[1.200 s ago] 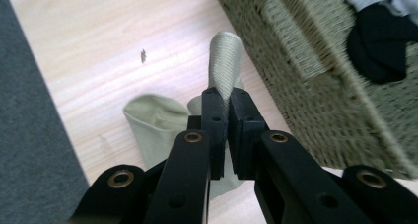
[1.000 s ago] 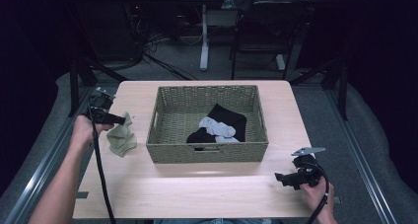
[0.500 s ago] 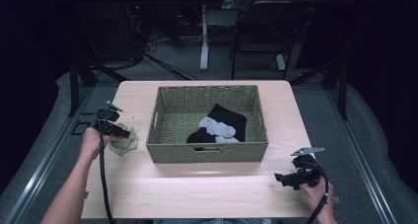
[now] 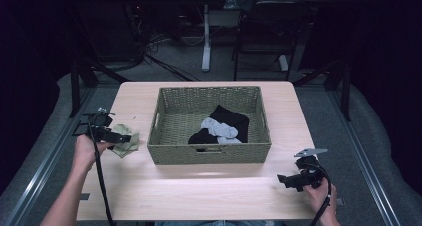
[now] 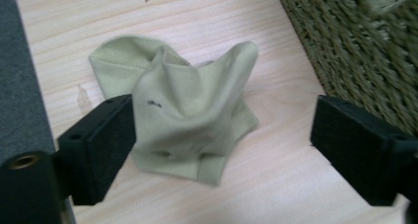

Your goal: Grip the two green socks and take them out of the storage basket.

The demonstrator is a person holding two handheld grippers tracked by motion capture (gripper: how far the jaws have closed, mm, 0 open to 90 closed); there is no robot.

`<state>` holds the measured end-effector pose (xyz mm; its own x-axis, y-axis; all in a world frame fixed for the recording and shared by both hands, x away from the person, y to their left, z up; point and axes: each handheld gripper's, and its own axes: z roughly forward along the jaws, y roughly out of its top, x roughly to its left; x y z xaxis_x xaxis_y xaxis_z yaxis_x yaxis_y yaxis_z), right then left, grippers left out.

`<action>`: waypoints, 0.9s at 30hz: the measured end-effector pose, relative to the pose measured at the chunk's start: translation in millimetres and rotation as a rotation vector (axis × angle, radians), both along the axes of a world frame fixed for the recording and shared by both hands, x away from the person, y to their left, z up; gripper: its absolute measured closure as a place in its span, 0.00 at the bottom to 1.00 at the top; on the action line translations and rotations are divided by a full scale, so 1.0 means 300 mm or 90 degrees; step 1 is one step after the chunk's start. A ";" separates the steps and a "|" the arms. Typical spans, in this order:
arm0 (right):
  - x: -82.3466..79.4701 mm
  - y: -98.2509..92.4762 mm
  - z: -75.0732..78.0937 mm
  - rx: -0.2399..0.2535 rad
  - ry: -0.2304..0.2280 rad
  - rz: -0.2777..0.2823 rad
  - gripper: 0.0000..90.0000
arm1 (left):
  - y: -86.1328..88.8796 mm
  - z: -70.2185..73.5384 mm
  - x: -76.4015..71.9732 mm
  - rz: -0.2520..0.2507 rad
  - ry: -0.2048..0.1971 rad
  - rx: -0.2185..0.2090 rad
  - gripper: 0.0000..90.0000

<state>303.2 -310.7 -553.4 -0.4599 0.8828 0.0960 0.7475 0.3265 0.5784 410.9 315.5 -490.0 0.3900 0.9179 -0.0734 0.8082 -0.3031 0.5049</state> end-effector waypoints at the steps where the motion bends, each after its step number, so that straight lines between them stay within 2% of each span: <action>1: 0.000 0.000 0.000 0.000 0.000 0.000 0.03 | 0.000 0.000 0.000 0.000 0.000 0.000 0.09; 3: 0.001 -0.001 0.000 -0.004 0.000 -0.001 0.03 | -0.004 0.016 -0.035 -0.003 -0.015 -0.002 0.07; 4: 0.000 0.000 0.001 -0.002 -0.001 -0.001 0.03 | -0.012 0.027 -0.071 -0.003 -0.030 -0.002 0.05; 5: 0.000 0.000 0.001 -0.002 -0.001 -0.001 0.03 | -0.012 0.027 -0.071 -0.003 -0.030 -0.002 0.04; 6: 0.000 0.001 0.001 -0.002 -0.001 -0.001 0.03 | -0.020 0.033 -0.102 -0.002 -0.040 -0.008 0.03; 7: 0.000 0.001 0.001 -0.002 -0.001 -0.001 0.03 | -0.020 0.033 -0.102 -0.002 -0.040 -0.008 0.03; 10: 0.000 0.001 0.001 -0.004 -0.001 -0.002 0.03 | -0.040 0.029 -0.165 -0.008 -0.051 -0.007 0.02; 11: 0.000 0.001 0.001 -0.004 -0.001 -0.002 0.03 | -0.040 0.029 -0.165 -0.008 -0.051 -0.007 0.02; 14: 0.001 0.002 -0.001 -0.004 0.001 0.001 0.03 | -0.058 0.013 -0.208 -0.011 -0.061 -0.004 0.01; 17: 0.001 0.002 0.000 -0.005 0.000 0.000 0.03 | -0.067 0.000 -0.230 -0.011 -0.065 -0.007 0.00; 20: 0.000 0.002 0.001 -0.004 -0.002 -0.001 0.03 | -0.078 -0.030 -0.268 -0.004 -0.072 -0.008 0.00; 27: 0.000 0.003 0.000 -0.006 -0.002 -0.001 0.03 | -0.100 -0.094 -0.326 0.002 -0.069 -0.005 0.00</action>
<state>303.1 -310.0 -553.5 -0.4593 0.8840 0.0872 0.7464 0.3309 0.5773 313.0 285.7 -518.1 0.3932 0.9186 -0.0385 0.7498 -0.2962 0.5917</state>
